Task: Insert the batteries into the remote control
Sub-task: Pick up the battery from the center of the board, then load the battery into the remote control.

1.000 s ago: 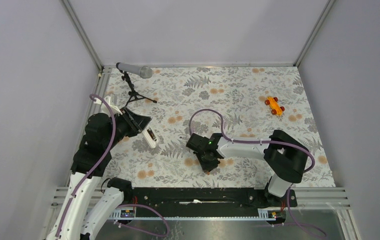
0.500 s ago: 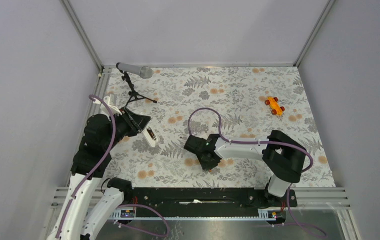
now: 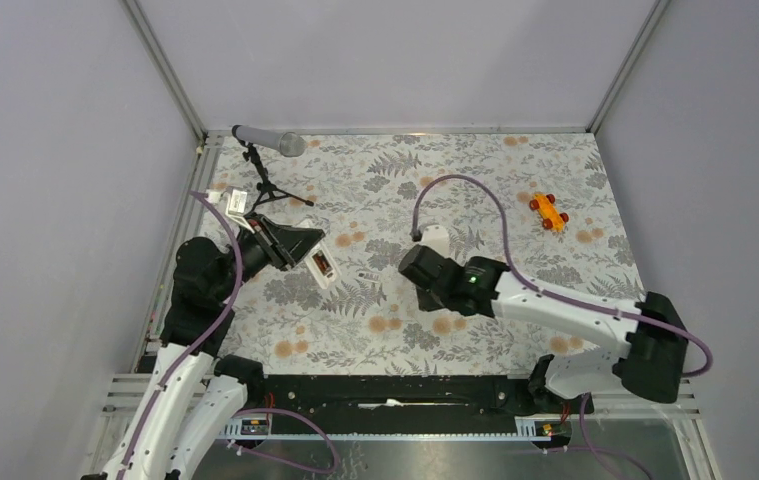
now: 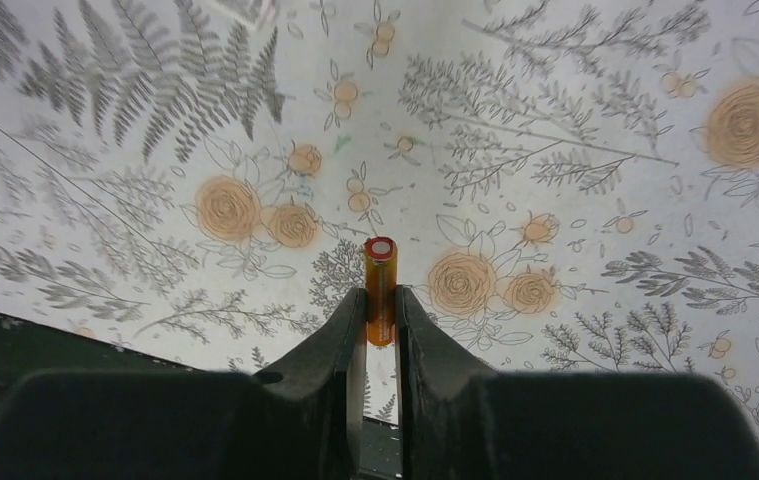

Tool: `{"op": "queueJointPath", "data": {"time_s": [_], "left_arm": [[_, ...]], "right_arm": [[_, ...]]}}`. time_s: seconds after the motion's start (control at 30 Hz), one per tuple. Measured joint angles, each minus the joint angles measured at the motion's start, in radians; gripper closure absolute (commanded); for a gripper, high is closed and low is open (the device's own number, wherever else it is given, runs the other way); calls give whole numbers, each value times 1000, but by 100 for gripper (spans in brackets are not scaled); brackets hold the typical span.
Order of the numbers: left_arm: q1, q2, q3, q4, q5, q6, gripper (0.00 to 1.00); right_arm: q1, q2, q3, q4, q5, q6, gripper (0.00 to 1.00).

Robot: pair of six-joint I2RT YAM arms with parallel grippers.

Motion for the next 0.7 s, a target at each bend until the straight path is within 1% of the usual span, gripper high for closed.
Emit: {"op": "queueJointPath", "data": {"time_s": [0.1,0.2,0.33,0.5,0.7], "left_arm": [[0,18,-37,161,111,-47,100],[0,61,-39,310,215,-114,100],[0,119,-39,421,307,-191,100],[0,143,-59,515,358,-299,100],[0,112,-120,557,352,-385,100]], "right_arm": [[-38,-89,-6,15,1,-4,84],[-79,-183,-9,44,-20,-17,84],[-116,-267,-1,88,-87,-42,84],[-119,-284,38,139,-219,-65,84],[-119,-314,76,215,-386,-81,84]]}}
